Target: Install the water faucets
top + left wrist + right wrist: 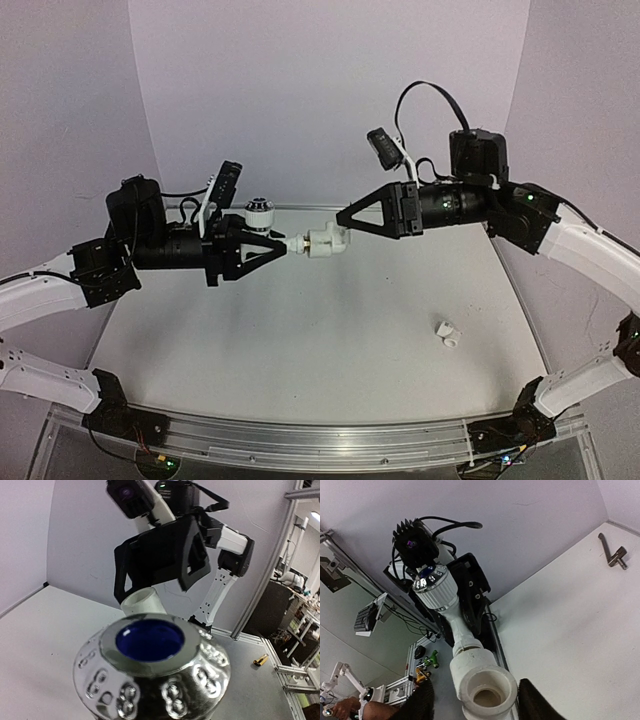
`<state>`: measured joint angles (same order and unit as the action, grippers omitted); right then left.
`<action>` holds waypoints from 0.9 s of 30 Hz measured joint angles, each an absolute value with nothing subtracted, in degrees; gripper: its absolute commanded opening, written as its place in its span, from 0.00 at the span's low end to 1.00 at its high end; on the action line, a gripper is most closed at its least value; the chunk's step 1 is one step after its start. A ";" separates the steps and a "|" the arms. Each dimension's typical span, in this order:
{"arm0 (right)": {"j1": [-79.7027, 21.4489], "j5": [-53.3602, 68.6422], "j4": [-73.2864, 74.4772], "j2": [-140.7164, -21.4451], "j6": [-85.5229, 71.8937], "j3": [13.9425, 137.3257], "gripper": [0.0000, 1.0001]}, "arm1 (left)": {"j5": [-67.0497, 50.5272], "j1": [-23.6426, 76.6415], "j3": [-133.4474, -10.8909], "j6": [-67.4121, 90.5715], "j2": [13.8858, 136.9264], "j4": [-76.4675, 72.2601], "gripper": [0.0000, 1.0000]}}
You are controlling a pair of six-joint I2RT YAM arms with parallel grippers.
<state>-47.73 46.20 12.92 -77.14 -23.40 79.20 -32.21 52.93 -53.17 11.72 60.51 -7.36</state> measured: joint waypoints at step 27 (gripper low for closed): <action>-55.86 26.90 12.92 -62.96 74.28 72.25 0.86 | -31.72 52.82 -51.57 54.50 66.96 -26.24 0.00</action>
<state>-55.86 26.90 12.92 -62.96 74.28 72.25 -31.72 52.82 -51.57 54.50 66.96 -26.24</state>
